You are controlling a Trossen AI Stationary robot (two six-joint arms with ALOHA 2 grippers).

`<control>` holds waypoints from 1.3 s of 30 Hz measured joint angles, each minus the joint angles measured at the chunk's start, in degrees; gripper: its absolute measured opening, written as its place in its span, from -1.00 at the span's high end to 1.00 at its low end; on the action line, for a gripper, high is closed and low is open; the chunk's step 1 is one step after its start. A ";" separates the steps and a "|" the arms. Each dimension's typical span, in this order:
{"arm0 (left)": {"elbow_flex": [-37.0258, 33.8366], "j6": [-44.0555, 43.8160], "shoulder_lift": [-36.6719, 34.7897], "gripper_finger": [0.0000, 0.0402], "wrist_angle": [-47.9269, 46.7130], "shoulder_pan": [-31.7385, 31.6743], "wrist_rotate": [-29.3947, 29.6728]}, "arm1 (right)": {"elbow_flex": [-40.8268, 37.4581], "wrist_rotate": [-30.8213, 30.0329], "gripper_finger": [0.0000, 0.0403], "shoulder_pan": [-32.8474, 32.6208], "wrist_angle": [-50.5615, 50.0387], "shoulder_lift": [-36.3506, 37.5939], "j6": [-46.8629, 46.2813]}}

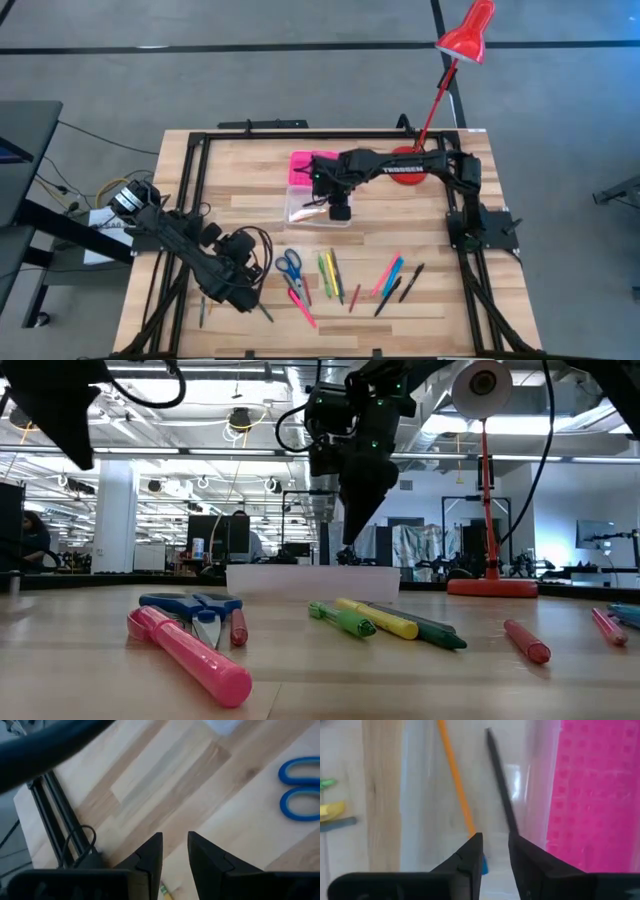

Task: Pick & place school supplies into a supply box
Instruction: Put the yellow pencil into the pink supply box

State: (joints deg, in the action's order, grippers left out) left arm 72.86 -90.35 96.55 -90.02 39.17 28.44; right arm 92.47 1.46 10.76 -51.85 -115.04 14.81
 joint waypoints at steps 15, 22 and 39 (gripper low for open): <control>-5.70 -28.17 0.04 0.55 6.46 6.31 -28.65 | -0.04 4.71 0.54 -1.38 -2.11 17.68 -2.70; -8.15 -35.54 0.00 0.28 8.86 9.23 -32.74 | -0.02 4.74 0.54 -2.62 -1.71 26.48 0.43; -20.25 -36.51 0.02 0.09 22.87 7.56 -29.06 | -0.02 4.81 0.54 -2.89 -0.98 33.33 -1.65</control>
State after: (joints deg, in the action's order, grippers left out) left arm 52.61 -126.87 96.57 -67.15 46.74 -0.62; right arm 92.44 6.27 7.88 -52.83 -81.71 13.16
